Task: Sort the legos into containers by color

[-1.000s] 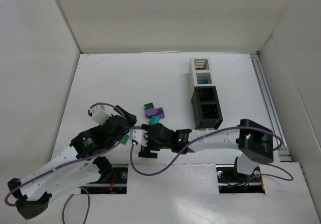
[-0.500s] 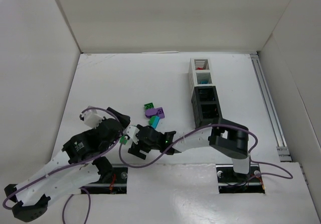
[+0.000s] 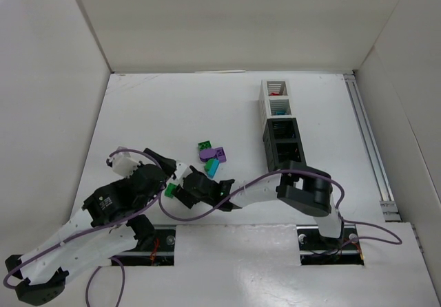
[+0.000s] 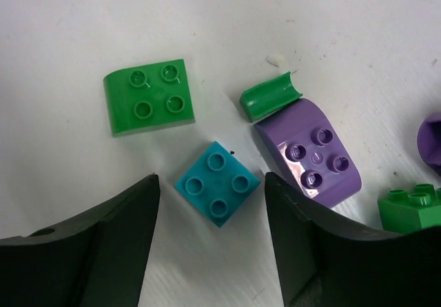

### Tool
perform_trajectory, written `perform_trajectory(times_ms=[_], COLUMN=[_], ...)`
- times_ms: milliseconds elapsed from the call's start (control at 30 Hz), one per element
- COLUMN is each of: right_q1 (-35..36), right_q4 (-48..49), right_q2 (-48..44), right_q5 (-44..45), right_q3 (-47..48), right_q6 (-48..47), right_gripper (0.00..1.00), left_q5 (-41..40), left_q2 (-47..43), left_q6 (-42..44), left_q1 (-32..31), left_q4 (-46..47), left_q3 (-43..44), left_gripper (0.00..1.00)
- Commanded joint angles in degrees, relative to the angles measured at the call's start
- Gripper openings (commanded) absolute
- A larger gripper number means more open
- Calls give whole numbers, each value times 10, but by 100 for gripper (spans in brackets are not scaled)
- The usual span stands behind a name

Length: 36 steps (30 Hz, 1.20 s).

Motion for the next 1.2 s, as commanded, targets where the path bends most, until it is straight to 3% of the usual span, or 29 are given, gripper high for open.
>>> perform_trajectory(times_ms=[0, 67, 267, 433, 500, 633, 667, 833, 1033, 1167], right_q1=[0, 5, 12, 12, 5, -77, -133, -307, -506, -564], right_q4=[-4, -11, -33, -33, -33, -33, -52, -118, -157, -157], right_q2=[8, 3, -56, -136, -207, -346, -397, -474, -420, -326], right_q5=[28, 48, 62, 30, 16, -38, -51, -111, -214, -270], right_q3=[22, 16, -10, -36, -70, -152, -170, -146, -60, -13], right_q6=[34, 40, 35, -60, -115, -171, -193, -305, -345, -350], right_gripper=[66, 51, 29, 28, 26, 26, 26, 26, 26, 26], left_q5=[-24, -24, -25, -13, -8, 19, 26, 116, 154, 159], left_q2=[1, 1, 1, 1, 6, 34, 41, 71, 121, 164], left_q6=[-12, -12, -2, 45, 84, 152, 171, 294, 338, 366], left_q1=[-3, -3, -3, -3, -3, -3, -3, -3, -3, 2], left_q4=[-15, -21, -19, 15, 43, 110, 128, 272, 347, 366], left_q3=[7, 12, 17, 22, 22, 22, 17, -12, -28, -28], left_gripper=[100, 100, 100, 100, 100, 100, 100, 100, 100, 100])
